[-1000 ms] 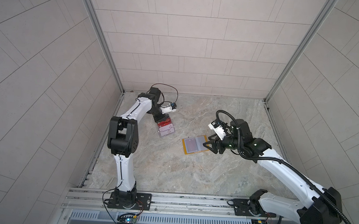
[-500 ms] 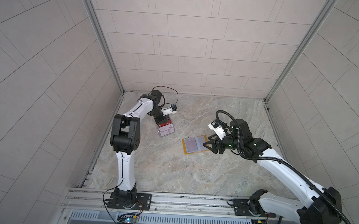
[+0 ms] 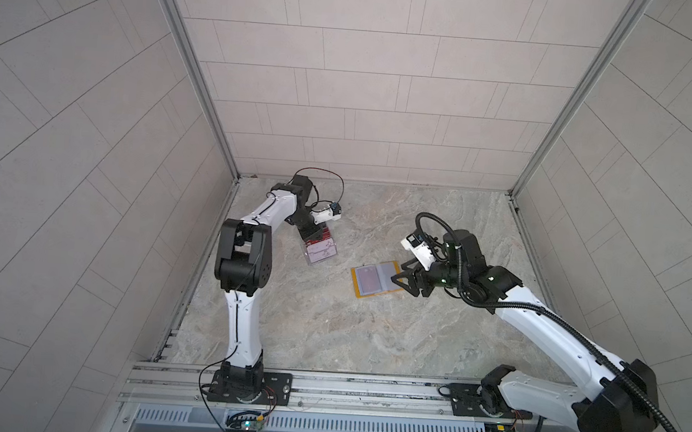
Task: Take the credit cards out of the card holder
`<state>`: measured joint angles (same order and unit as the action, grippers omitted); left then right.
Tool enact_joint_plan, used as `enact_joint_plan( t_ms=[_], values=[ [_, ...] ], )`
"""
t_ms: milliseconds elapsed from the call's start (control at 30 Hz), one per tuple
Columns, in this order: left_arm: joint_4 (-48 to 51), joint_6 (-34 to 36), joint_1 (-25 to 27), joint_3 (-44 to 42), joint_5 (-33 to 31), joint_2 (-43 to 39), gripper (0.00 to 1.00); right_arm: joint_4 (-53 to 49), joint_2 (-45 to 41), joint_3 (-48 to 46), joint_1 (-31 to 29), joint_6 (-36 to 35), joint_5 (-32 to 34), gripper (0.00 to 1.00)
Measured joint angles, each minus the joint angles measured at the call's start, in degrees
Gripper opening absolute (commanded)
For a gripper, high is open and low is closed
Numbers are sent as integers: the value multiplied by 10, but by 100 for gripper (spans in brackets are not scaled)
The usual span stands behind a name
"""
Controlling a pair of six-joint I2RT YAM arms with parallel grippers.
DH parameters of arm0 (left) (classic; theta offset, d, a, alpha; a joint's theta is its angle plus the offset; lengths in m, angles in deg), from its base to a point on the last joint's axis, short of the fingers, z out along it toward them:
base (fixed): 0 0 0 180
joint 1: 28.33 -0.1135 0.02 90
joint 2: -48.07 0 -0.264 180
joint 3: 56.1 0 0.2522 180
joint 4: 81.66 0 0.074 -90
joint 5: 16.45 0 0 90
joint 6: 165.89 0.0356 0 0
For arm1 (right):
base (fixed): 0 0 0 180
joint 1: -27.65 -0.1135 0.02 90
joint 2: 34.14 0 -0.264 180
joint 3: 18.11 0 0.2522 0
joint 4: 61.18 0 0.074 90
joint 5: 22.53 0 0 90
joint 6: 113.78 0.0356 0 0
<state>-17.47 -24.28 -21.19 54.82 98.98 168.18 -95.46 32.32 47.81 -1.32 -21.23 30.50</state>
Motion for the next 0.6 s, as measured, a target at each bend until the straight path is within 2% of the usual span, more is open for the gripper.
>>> enact_joint_plan(
  t_ms=[233,600],
  values=[
    [-8,-16,1,0,-10,-4,29,0,4,0,0,0,4,61],
    [-14,-27,9,0,-34,-64,33,1,7,-1,0,1,18,62]
  ],
)
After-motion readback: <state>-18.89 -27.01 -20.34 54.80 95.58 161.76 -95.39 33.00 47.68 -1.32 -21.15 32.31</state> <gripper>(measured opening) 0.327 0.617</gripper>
